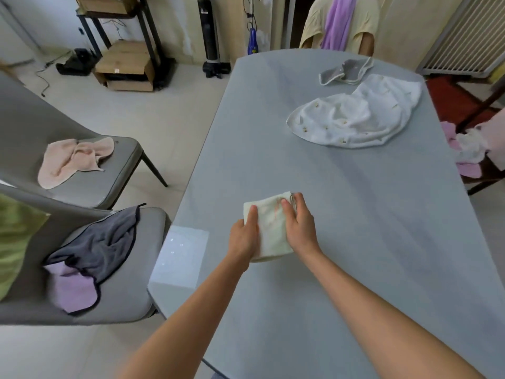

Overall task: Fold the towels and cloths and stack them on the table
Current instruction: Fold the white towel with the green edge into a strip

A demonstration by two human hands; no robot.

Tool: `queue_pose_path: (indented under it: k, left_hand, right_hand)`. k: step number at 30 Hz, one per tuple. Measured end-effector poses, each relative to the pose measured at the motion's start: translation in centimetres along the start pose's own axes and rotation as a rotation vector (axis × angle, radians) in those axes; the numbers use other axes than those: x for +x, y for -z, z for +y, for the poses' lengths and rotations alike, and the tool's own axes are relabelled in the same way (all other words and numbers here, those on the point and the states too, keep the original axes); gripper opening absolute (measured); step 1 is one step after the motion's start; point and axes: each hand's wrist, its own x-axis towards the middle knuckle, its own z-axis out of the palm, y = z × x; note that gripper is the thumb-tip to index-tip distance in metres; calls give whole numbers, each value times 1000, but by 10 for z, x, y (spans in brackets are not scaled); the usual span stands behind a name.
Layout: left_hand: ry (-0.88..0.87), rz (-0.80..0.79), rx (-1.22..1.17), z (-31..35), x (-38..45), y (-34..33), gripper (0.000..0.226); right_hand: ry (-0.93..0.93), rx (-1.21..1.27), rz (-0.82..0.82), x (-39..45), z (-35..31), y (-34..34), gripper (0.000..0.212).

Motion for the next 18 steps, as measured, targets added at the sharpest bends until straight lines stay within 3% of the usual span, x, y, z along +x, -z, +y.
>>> queue_pose_path:
  k: [5, 9, 14, 16, 18]
  left_hand:
    - [-312, 265, 224, -18, 33, 48, 34]
    - [-346, 425, 477, -33, 71, 84, 37]
    - [-319, 417, 623, -36, 123, 100, 33]
    - [-396, 388, 598, -45, 137, 109, 42]
    - [-577, 431, 694, -56, 144, 119, 44]
  right_hand:
    - [-119, -63, -53, -3, 8, -57, 16]
    - [-134, -153, -108, 9, 9, -113, 18]
    - [-166, -401, -129, 42, 24, -152, 21]
    - [-128, -404, -57, 44, 31, -162, 25]
    - [49, -421, 24, 37, 35, -171, 35]
